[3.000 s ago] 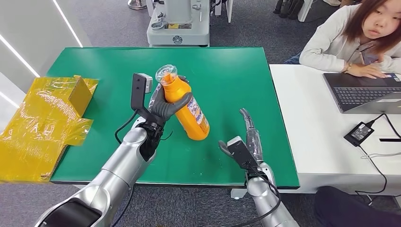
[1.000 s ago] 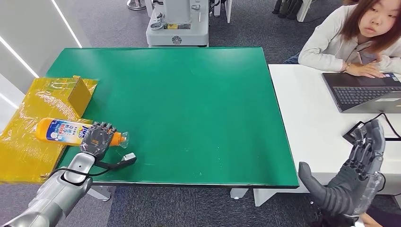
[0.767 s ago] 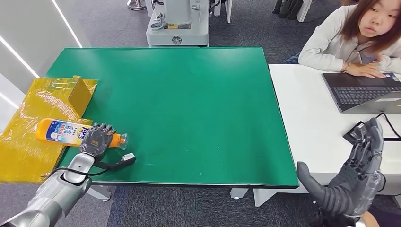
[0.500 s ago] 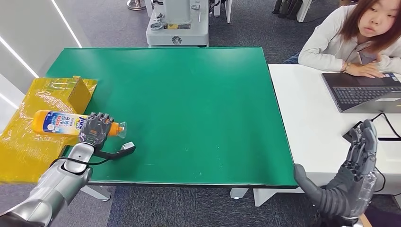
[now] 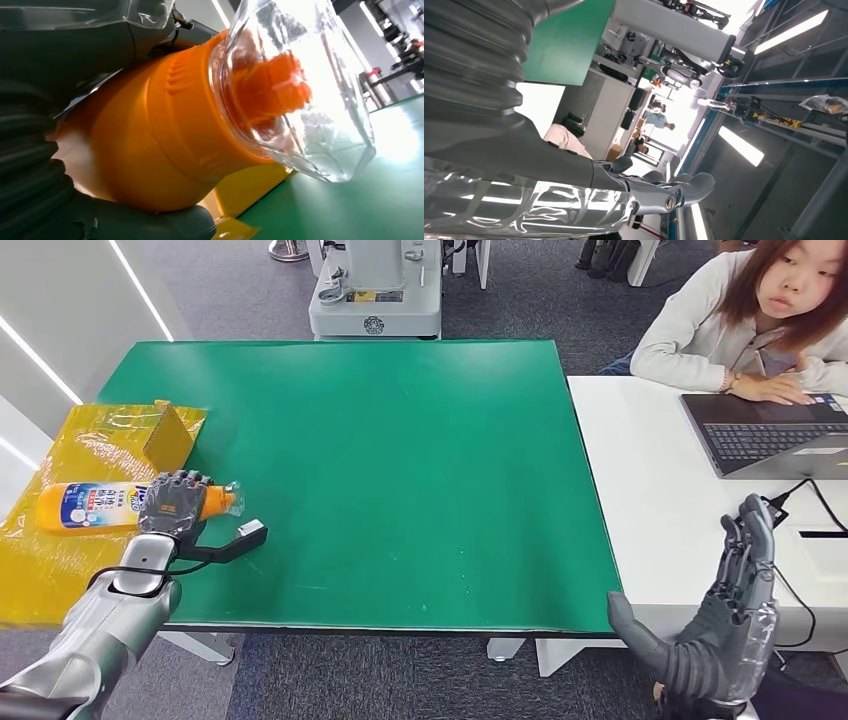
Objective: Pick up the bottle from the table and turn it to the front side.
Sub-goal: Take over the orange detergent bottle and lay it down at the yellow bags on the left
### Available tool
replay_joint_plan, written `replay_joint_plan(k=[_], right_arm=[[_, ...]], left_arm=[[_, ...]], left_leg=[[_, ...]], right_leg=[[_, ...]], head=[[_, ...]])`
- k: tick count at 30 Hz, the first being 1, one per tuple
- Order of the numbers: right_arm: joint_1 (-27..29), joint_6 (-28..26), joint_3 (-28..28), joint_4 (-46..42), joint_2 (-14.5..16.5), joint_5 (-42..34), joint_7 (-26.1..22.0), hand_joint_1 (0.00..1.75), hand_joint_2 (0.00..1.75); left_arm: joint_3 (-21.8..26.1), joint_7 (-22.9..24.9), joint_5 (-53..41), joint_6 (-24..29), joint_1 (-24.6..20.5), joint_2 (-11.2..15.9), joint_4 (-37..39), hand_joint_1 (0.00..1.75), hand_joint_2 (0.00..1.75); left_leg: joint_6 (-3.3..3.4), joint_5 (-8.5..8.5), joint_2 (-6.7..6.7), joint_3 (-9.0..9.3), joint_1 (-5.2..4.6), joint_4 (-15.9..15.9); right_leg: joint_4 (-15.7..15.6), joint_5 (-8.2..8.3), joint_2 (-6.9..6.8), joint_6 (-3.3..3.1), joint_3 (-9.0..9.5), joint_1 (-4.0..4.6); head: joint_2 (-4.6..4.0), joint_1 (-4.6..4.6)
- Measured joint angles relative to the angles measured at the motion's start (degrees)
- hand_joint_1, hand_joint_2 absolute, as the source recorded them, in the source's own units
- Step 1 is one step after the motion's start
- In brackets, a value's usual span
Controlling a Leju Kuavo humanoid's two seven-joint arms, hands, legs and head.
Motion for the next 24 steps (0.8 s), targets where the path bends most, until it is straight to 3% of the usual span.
replay_joint_plan(k=[9, 13, 18, 24], right_arm=[[-0.7, 1.5, 0.8, 0.1, 0.0, 1.0, 0.6, 0.00, 1.75], [-1.4, 2.0, 1.1, 0.4, 0.0, 1.3, 1.1, 0.00, 1.75], [-1.8, 2.2, 1.6, 1.1, 0.0, 1.8, 1.2, 0.00, 1.75], [-2.2, 1.6, 2.7, 1.9, 0.0, 3.6, 1.1, 0.00, 1.75]], left_arm=[[2.4, 0.5, -1.5, -0.1, 1.5, 0.7, 1.6, 1.75, 1.75], [3.2, -0.3, -1.7, -0.5, 1.6, 0.9, 2.1, 0.03, 1.75], [4.2, 0.3, -2.3, 0.1, 1.6, 1.1, 2.6, 0.00, 1.75], [4.4, 1.2, -3.0, 4.7, 2.0, 1.8, 3.1, 0.00, 1.75]], left_leg=[[0.00, 0.00, -0.02, -0.01, 0.00, 0.0], [0.00, 0.00, -0.02, 0.00, 0.00, 0.0], [0.00, 0.00, -0.01, -0.01, 0.00, 0.0], [0.00, 0.00, -0.02, -0.01, 0.00, 0.0]], right_leg=[[0.0, 0.00, -0.03, 0.00, -0.01, 0.00], [0.0, 0.00, -0.03, 0.00, -0.01, 0.00], [0.0, 0.00, -0.03, 0.00, 0.00, 0.00], [0.0, 0.00, -0.04, 0.00, 0.00, 0.00]], head=[[0.00, -0.01], [0.00, 0.00], [0.00, -0.01], [0.00, 0.00]])
